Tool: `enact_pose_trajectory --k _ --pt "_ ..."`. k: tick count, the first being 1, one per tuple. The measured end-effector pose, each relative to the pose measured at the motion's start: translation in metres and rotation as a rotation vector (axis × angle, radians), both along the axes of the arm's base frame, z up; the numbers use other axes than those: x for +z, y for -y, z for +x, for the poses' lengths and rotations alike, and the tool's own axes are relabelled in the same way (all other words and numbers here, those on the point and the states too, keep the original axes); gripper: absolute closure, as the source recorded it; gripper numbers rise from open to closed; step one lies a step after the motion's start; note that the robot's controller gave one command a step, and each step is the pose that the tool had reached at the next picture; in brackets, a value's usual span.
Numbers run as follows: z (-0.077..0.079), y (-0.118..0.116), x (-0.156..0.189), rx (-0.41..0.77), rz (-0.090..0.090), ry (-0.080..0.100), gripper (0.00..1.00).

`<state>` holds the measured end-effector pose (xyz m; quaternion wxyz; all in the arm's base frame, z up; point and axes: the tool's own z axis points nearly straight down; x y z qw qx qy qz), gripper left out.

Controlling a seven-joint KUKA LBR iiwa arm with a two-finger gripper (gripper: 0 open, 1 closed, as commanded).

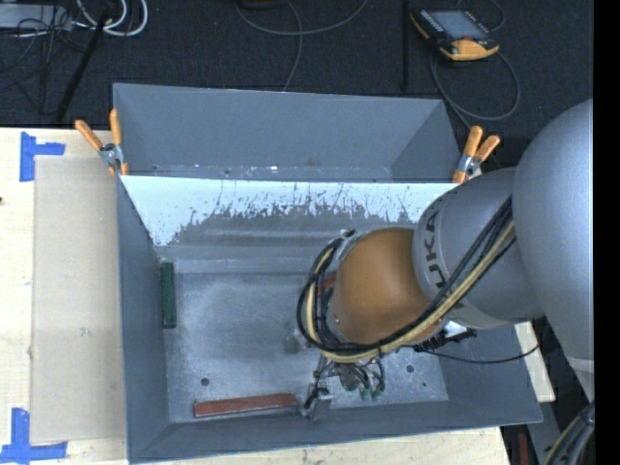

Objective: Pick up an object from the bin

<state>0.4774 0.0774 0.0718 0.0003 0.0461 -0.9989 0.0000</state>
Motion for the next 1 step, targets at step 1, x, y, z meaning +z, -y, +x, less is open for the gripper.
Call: enact_pose_trajectory --k 1 --pt "0.0022 -0.0679 0.0014 0.052 0.004 0.010 0.00"
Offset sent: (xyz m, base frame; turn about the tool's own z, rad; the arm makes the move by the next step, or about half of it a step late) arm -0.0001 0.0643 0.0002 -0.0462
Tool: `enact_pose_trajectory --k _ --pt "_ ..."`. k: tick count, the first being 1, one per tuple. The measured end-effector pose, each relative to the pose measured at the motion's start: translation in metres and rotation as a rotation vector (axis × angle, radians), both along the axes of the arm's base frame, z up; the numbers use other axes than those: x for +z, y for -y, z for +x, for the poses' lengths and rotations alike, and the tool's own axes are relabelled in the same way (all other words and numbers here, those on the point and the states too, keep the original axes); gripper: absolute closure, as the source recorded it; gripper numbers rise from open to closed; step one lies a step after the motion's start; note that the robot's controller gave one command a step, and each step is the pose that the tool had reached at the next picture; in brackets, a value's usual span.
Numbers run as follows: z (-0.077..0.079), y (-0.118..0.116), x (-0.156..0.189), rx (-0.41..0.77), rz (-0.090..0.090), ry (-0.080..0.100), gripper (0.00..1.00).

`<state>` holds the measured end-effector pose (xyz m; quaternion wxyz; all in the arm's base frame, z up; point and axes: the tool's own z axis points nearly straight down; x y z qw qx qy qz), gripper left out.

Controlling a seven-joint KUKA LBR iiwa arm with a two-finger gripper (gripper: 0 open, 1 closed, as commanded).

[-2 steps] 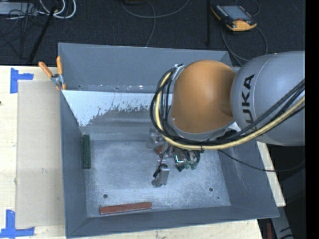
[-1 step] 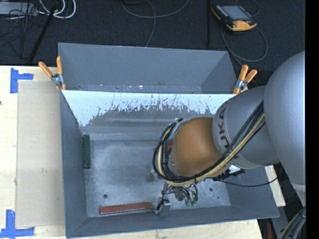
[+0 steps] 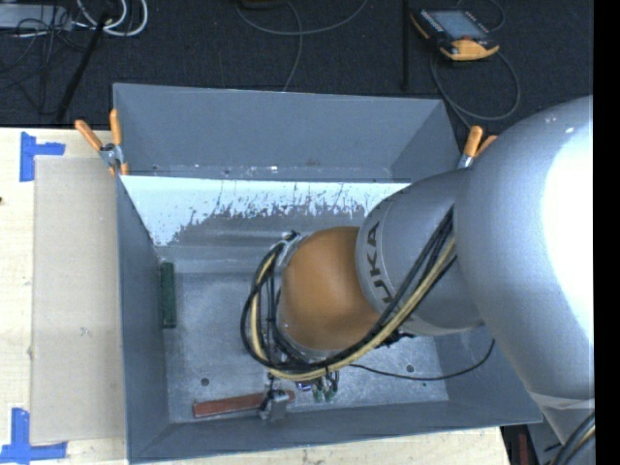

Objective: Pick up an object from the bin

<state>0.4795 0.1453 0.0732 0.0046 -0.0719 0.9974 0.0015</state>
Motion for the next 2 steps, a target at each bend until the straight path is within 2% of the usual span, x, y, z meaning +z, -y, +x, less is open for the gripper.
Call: enact_pose_trajectory --k 1,2 --pt "-0.002 0.004 -0.002 -0.008 -0.004 -0.010 1.00" --pt "0.020 -0.008 0.167 0.047 -0.001 0.000 1.00"
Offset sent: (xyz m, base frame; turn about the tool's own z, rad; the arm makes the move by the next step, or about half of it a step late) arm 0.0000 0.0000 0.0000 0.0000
